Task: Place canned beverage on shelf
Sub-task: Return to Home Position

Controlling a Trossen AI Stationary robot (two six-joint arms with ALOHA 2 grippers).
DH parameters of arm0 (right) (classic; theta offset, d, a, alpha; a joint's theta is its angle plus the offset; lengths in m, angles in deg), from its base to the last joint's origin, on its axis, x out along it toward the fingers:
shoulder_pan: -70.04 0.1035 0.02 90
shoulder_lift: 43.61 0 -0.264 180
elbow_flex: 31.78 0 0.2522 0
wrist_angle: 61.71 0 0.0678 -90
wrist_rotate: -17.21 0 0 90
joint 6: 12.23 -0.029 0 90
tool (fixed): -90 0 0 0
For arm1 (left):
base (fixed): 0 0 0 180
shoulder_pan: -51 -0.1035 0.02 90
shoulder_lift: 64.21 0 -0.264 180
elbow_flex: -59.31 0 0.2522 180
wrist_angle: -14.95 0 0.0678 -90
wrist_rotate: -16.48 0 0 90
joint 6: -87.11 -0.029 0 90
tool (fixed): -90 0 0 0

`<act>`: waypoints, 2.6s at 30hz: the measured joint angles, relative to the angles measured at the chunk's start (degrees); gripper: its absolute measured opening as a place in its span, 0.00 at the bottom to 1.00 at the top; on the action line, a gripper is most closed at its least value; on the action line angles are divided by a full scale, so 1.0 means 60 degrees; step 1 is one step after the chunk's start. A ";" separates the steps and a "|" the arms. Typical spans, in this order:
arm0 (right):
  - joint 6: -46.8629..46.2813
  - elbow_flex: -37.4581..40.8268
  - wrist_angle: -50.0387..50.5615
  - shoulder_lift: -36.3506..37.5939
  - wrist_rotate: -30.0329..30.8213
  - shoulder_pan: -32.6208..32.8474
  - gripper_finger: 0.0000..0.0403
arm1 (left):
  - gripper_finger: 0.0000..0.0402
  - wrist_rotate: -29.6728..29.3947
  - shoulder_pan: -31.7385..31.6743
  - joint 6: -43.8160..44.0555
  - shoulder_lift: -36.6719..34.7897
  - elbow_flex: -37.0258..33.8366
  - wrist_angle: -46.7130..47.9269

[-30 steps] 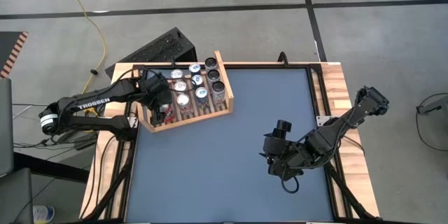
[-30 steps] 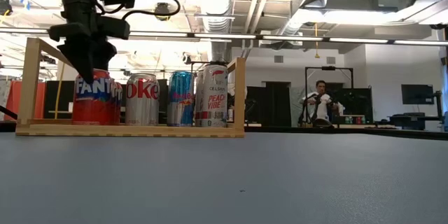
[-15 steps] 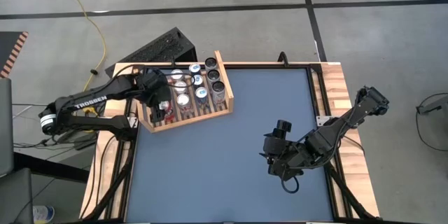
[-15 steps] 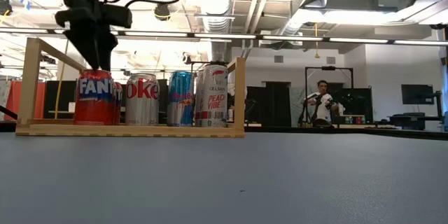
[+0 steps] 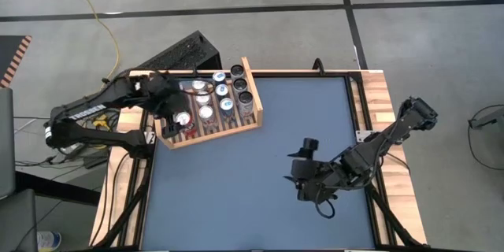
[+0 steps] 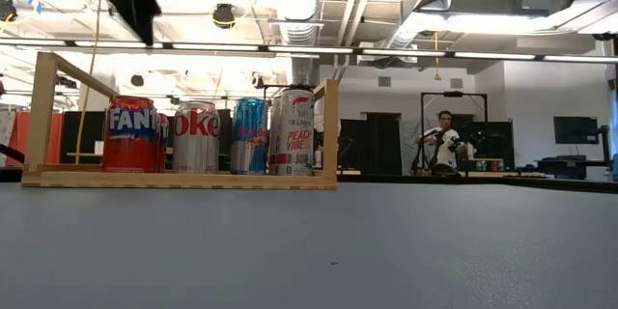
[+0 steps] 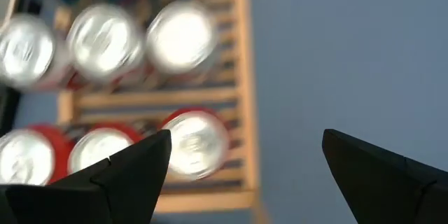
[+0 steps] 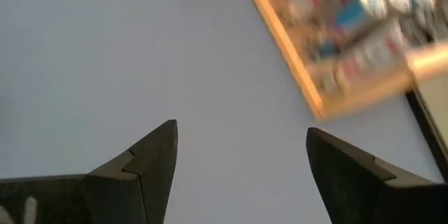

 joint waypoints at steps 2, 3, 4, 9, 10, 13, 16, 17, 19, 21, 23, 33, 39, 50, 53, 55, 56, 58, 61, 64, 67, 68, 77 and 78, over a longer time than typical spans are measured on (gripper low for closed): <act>0.1202 0.0309 -0.1505 -0.0010 -0.0006 -0.0220 0.72 | 0.89 0.0361 0.0623 0.0524 -0.0102 0.0692 0.0084; 0.1887 0.0485 -0.2484 -0.0010 -0.0019 -0.0399 0.72 | 0.89 0.0457 0.1035 0.0789 -0.0165 0.1039 -0.0011; 0.2522 0.0640 -0.3414 -0.0010 -0.0163 -0.0623 0.72 | 0.89 0.0509 0.1454 0.1090 -0.0224 0.1396 -0.0126; 0.4726 0.1090 -0.6996 -0.0214 -0.1753 -0.1925 0.72 | 0.89 0.0286 0.3786 0.2289 -0.0674 0.2519 -0.1758; 0.4897 0.1108 -0.7173 -0.0235 -0.1985 -0.2140 0.72 | 0.89 0.0221 0.4213 0.2475 -0.0793 0.2538 -0.2214; 0.5136 0.1062 -0.7802 -0.0482 -0.2535 -0.2729 0.72 | 0.89 0.0203 0.5351 0.2976 -0.0988 0.2539 -0.3149; 0.5402 0.1124 -0.7915 -0.0516 -0.3256 -0.2961 0.72 | 0.89 0.0133 0.6517 0.3325 -0.0979 0.2180 -0.3862; 0.5657 0.1107 -0.8181 -0.0494 -0.3747 -0.2993 0.72 | 0.89 0.0078 0.6887 0.3278 -0.0971 0.1917 -0.4317; 0.6080 0.1109 -0.8449 -0.0124 -0.4223 -0.2930 0.72 | 0.89 -0.0201 0.7518 0.2734 -0.0949 0.1333 -0.5489; 0.6572 0.1106 -0.8624 0.0525 -0.4155 -0.2819 0.72 | 0.89 -0.0596 0.7898 0.2152 -0.0885 0.0917 -0.6304; 0.6854 0.1101 -0.8136 0.1421 -0.3463 -0.2633 0.72 | 0.89 -0.1109 0.8058 0.1630 -0.0828 0.0840 -0.6940; 0.4108 0.1081 -0.5146 0.5296 -0.1995 -0.1341 0.72 | 0.89 -0.1394 0.8254 0.1426 -0.0266 0.0840 -0.7199; 0.2985 0.1190 -0.4283 0.6647 -0.1871 -0.1067 0.72 | 0.89 -0.1666 0.8221 0.0756 0.0293 0.0843 -0.8212; 0.3527 0.4841 -0.6939 0.9574 -0.1698 -0.1095 0.72 | 0.89 -0.0648 0.7522 0.0331 -0.1191 0.0833 -0.7399; 0.3368 0.5625 -0.7509 1.0505 -0.1704 -0.1092 0.72 | 0.89 -0.0750 0.7488 0.0504 -0.1798 0.0428 -0.7571; 0.3382 0.6004 -0.7541 1.0957 -0.1781 -0.1088 0.72 | 0.89 -0.0765 0.7488 0.0503 -0.2278 -0.0047 -0.7622; 0.3445 0.6179 -0.7564 1.1159 -0.1802 -0.1092 0.72 | 0.89 -0.0816 0.7488 0.0588 -0.2529 -0.0415 -0.7829; 0.3583 0.6479 -0.7666 1.1625 -0.1865 -0.1088 0.72 | 0.89 -0.0880 0.7495 0.0793 -0.3119 -0.1247 -0.8619; 0.3601 0.6811 -0.7839 1.2319 -0.2142 -0.1092 0.72 | 0.89 -0.0974 0.7488 0.1188 -0.4167 -0.2522 -0.9519; 0.3600 0.7209 -0.7624 1.2789 -0.2269 -0.1088 0.72 | 0.89 -0.1005 0.7491 0.1700 -0.5117 -0.3580 -1.0092; 0.3691 0.7671 -0.7644 1.3295 -0.2261 -0.1088 0.72 | 0.89 -0.0997 0.7491 0.1889 -0.5961 -0.4349 -1.0311; 0.3757 0.7856 -0.7679 1.3486 -0.2254 -0.1088 0.72 | 0.89 -0.1012 0.7491 0.1962 -0.6278 -0.4590 -1.0304; 0.3878 0.9026 -0.8393 1.4160 -0.2307 -0.1095 0.72 | 0.89 -0.1556 0.7491 0.2602 -0.9539 -0.6138 -1.0278; 0.3881 0.9054 -0.8317 1.4143 -0.2209 -0.1099 0.72 | 0.89 -0.1681 0.7491 0.2716 -0.9600 -0.6252 -1.0260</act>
